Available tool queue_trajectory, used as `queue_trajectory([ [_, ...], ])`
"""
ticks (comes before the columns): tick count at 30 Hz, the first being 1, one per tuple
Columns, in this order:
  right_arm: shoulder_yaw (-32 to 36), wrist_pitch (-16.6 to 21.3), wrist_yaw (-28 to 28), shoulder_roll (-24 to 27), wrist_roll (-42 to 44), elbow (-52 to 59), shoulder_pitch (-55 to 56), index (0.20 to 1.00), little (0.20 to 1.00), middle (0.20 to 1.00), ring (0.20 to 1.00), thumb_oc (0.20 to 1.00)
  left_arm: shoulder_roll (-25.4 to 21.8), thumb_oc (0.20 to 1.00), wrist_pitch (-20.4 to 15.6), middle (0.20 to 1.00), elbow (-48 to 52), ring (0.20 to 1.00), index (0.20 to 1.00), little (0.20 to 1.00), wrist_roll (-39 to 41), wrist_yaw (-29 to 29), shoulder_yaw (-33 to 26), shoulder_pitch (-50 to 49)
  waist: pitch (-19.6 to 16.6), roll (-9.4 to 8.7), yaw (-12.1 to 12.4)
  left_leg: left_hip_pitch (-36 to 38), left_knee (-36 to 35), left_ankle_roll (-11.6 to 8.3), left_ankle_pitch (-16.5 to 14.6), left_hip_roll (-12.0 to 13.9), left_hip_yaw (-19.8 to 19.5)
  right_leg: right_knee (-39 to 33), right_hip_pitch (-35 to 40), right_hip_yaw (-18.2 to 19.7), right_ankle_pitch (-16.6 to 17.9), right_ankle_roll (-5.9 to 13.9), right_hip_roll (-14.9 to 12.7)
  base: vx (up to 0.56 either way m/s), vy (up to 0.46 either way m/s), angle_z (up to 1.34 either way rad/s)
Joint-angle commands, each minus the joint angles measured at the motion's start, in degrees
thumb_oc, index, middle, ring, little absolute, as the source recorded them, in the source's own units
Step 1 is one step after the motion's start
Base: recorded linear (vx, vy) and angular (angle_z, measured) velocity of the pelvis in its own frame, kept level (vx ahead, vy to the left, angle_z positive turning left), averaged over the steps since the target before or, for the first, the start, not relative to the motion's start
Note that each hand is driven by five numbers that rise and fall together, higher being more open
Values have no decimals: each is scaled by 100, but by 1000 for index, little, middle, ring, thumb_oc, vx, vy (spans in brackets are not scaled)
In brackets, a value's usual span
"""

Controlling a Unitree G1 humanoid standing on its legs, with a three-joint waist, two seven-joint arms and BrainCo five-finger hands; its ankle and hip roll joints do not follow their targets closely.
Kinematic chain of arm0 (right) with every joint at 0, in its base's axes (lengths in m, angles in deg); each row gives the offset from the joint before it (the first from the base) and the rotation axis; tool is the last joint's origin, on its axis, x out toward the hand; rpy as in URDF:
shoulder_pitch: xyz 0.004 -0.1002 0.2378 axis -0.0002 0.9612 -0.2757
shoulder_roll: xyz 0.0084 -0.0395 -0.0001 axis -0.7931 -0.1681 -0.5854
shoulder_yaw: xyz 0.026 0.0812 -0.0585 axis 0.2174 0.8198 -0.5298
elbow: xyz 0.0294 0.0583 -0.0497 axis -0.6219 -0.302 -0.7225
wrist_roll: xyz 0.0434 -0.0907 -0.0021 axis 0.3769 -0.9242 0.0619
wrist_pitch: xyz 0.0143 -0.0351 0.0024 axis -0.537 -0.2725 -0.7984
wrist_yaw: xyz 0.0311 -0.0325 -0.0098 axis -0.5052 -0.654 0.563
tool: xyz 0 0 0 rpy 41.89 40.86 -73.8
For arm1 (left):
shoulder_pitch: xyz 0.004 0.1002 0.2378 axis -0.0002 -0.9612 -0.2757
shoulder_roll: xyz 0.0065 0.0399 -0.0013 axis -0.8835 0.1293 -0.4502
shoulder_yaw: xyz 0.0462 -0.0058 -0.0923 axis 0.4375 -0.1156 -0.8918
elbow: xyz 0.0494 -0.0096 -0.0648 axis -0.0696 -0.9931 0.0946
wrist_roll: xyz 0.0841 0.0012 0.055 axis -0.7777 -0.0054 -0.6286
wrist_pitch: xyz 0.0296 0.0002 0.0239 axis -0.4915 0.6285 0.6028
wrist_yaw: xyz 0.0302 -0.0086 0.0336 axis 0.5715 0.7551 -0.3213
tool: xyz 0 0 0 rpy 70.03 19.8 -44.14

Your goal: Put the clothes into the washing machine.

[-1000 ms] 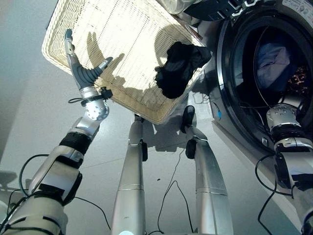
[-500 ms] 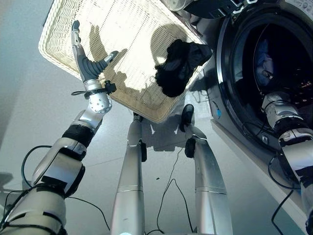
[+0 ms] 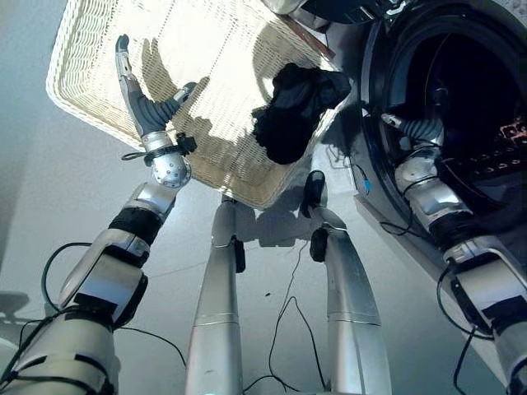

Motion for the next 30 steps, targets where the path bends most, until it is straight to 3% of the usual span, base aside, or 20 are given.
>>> queue_trajectory([
  [1, -149, 385, -53, 56, -860, 497, 312, 1000, 1000, 1000, 1000, 1000, 259, 1000, -119, 1000, -95, 1000, 1000, 1000, -349, -309, -431, -5, -137, 99, -57, -56, 1002, -101, -1085, -117, 364, -1199, 404, -117, 794, 607, 355, -17, 47, -7],
  [11, -645, 778, 415, -257, -2349, 1791, 890, 1000, 1000, 1000, 1000, 1000, 477, 1000, -39, 1000, 125, 1000, 1000, 1000, -610, -537, -662, -326, -137, 143, -107, -24, 1008, -112, -1019, -120, 426, -1133, 433, -62, 691, 565, 371, -9, 31, -3],
  [19, -1070, 1218, 501, -100, -3259, 2187, 415, 1000, 1000, 1000, 1000, 1000, 529, 1000, 97, 1000, 106, 1000, 1000, 1000, -538, -524, -638, -229, -137, 199, -36, -9, 1053, -124, -980, -142, 398, -1092, 470, -78, 678, 587, 337, 0, 0, 0],
  [23, -1374, 1002, 578, -78, -3383, 1995, -103, 1000, 1000, 1000, 1000, 1000, 527, 1000, 121, 1000, -18, 1000, 1000, 1000, -354, -386, -616, -65, -137, 225, 49, 25, 1072, -133, -972, -158, 370, -1089, 521, -120, 669, 587, 305, -4, -29, 2],
  [30, -2039, 213, 759, -202, -3467, 1215, -1227, 1000, 1000, 1000, 1000, 1000, 510, 1000, 170, 1000, -397, 1000, 1000, 1000, -106, -110, -457, 425, -137, 237, 210, 29, 1087, -132, -934, -212, 294, -1113, 556, -221, 711, 564, 264, 3, -44, 4],
])
